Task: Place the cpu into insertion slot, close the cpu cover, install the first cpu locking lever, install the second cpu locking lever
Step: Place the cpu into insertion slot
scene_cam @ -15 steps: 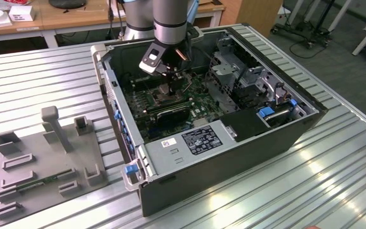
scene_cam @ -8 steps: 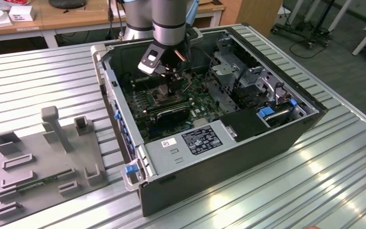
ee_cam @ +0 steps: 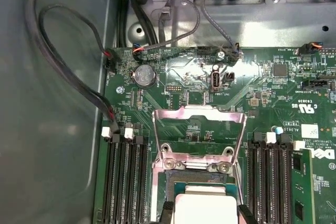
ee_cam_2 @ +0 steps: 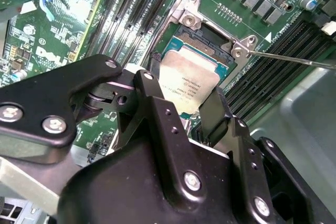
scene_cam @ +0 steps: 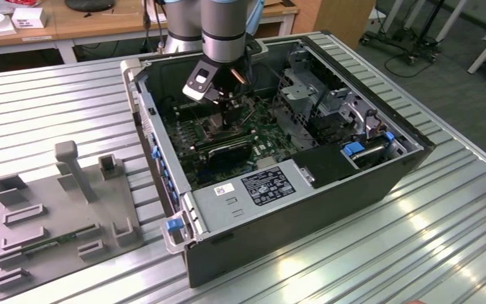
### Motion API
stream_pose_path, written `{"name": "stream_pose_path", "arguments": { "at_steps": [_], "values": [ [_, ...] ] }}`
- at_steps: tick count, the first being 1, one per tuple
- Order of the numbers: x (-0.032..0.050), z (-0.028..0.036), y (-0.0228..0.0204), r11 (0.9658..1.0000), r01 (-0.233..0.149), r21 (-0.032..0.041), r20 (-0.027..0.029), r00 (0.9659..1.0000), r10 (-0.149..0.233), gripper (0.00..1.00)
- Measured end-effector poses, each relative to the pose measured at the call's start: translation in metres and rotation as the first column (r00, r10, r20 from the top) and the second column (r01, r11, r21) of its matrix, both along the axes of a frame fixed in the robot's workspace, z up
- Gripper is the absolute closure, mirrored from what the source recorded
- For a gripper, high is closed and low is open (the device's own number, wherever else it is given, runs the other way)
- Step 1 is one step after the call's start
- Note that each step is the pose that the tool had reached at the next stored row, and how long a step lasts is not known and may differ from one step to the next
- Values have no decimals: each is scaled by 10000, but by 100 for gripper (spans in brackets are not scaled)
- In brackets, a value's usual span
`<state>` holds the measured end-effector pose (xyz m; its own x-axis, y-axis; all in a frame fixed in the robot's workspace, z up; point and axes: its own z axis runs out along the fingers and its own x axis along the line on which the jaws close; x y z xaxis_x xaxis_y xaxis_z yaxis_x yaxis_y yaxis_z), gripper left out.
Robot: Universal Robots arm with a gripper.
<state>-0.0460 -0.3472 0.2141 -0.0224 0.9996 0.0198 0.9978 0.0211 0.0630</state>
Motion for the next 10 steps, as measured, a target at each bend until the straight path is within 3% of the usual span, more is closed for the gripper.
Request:
{"name": "stream_pose_path", "arguments": {
  "at_steps": [10],
  "values": [
    [0,-22,10,10000,2,1,0,10000,-2,46]
  ]
}}
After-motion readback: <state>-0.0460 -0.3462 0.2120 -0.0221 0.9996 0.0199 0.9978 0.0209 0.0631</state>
